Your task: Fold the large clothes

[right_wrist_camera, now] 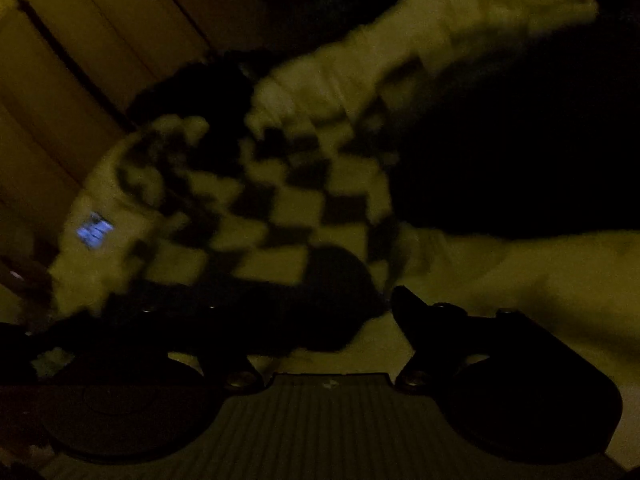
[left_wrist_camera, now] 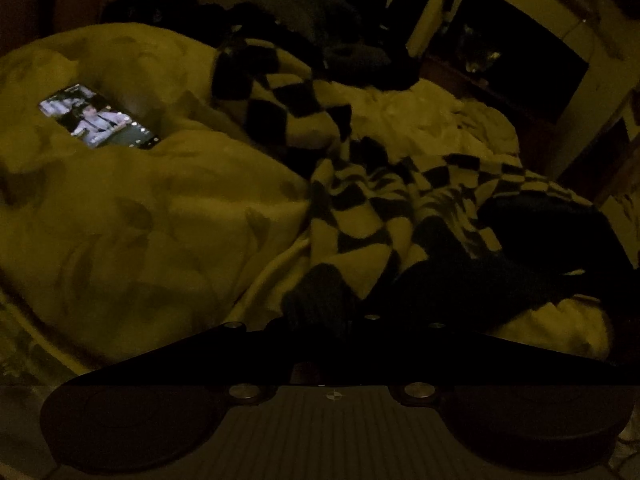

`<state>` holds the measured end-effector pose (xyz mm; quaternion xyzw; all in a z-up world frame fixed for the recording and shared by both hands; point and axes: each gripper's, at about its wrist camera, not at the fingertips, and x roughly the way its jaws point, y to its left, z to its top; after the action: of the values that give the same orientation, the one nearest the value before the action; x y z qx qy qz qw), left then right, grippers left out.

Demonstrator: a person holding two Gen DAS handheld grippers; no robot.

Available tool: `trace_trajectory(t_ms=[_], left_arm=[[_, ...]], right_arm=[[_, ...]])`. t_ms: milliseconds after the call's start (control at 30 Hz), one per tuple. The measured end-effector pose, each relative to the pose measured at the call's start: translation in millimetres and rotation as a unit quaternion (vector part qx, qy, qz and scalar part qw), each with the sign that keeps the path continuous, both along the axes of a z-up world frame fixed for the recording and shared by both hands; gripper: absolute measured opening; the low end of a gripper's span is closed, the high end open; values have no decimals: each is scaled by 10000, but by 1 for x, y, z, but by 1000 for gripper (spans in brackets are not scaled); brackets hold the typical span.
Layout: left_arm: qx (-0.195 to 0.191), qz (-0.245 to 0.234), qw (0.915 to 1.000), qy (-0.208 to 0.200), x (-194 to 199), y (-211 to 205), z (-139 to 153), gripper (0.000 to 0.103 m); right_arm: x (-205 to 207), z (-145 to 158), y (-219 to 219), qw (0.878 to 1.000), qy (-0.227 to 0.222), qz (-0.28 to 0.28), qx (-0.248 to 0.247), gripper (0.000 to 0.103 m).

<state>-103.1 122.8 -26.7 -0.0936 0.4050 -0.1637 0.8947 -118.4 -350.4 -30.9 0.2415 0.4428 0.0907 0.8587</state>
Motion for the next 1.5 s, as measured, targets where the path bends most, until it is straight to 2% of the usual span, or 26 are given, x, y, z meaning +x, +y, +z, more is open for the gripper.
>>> trace_trajectory(t_ms=[33, 67, 133, 167, 300, 400, 467, 533, 567, 633, 667, 700, 767, 833, 867, 967, 1033, 1133, 1200, 1267, 1400, 1433, 1500], left_arm=[[-1, 3, 10000, 7, 1, 0, 0, 40], [6, 4, 10000, 12, 1, 0, -2, 40], [-10, -4, 10000, 7, 0, 1, -2, 40], [-65, -6, 10000, 9, 1, 3, 0, 40], [-283, -95, 9995, -136, -2, 7, 18, 40], [-351, -329, 9984, -285, -10, 6, 35, 40], [-237, -447, 9984, -261, -13, 2, 36, 40], [0, -527, 9986, -20, -9, -2, 21, 40], [125, -557, 9981, 249, -6, -5, 8, 42], [299, -476, 9963, 649, -1, -7, -17, 50], [294, -407, 9958, 766, 0, -7, -27, 64], [213, -328, 9957, 839, 1, -4, -31, 88], [70, -52, 9967, 804, 2, 5, -27, 103], [129, 153, 9988, 444, 2, 13, -12, 103], [233, 207, 9993, 201, 4, 14, -2, 103], [619, 222, 9971, -377, 20, 8, 25, 103], [822, 28, 9941, -712, 37, -5, 35, 103], [1302, -187, 9869, -932, 77, -37, 37, 103], [1606, -149, 9808, -1095, 110, -53, 28, 103], [1780, 187, 9789, -988, 141, -63, 20, 103], [1166, 343, 9910, -558, 199, -77, 8, 103], [1285, 357, 9902, -406, 213, -84, 2, 103], [1944, 525, 9790, -316, 237, -104, -17, 103]], right_arm=[[1, -7, -1, 9999, 13, -13, 101, 26], [-4, -8, -6, 9994, -27, -128, 313, 14], [-18, 3, -21, 9958, -379, -301, 781, 14], [-24, 14, -25, 9940, -587, -350, 852, 14], [-67, 78, -46, 9829, -1356, -390, 1181, 11], [-103, 127, -48, 9799, -1829, -167, 775, 4], [-125, 145, -49, 9799, -1936, -133, 470, 2], [-135, 141, -55, 9835, -1771, -192, 330, 2], [-135, 133, -56, 9865, -1597, -216, 291, 2], [-131, 108, -56, 9914, -1220, -404, 231, 7], [-130, 96, -56, 9931, -1058, -417, 294, 7], [-125, 85, -53, 9943, -941, -360, 352, 10], [-117, 73, -48, 9944, -923, -400, 338, 32], [-103, 72, -41, 9946, -944, -299, 320, 66], [-94, 73, -38, 9948, -939, -273, 273, 70], [-59, 72, -24, 9958, -902, 28, 132, 70], [-32, 71, -16, 9961, -826, 231, 194, 72], [15, 67, 2, 9964, -682, 453, 210, 75], [46, 65, 12, 9970, -618, 467, 68, 78], [73, 62, 21, 9972, -547, 500, -33, 79], [122, 53, 35, 9974, -446, 562, 27, 81], [133, 50, 39, 9973, -454, 581, 1, 81], [156, 44, 47, 9974, -431, 570, -125, 81]])
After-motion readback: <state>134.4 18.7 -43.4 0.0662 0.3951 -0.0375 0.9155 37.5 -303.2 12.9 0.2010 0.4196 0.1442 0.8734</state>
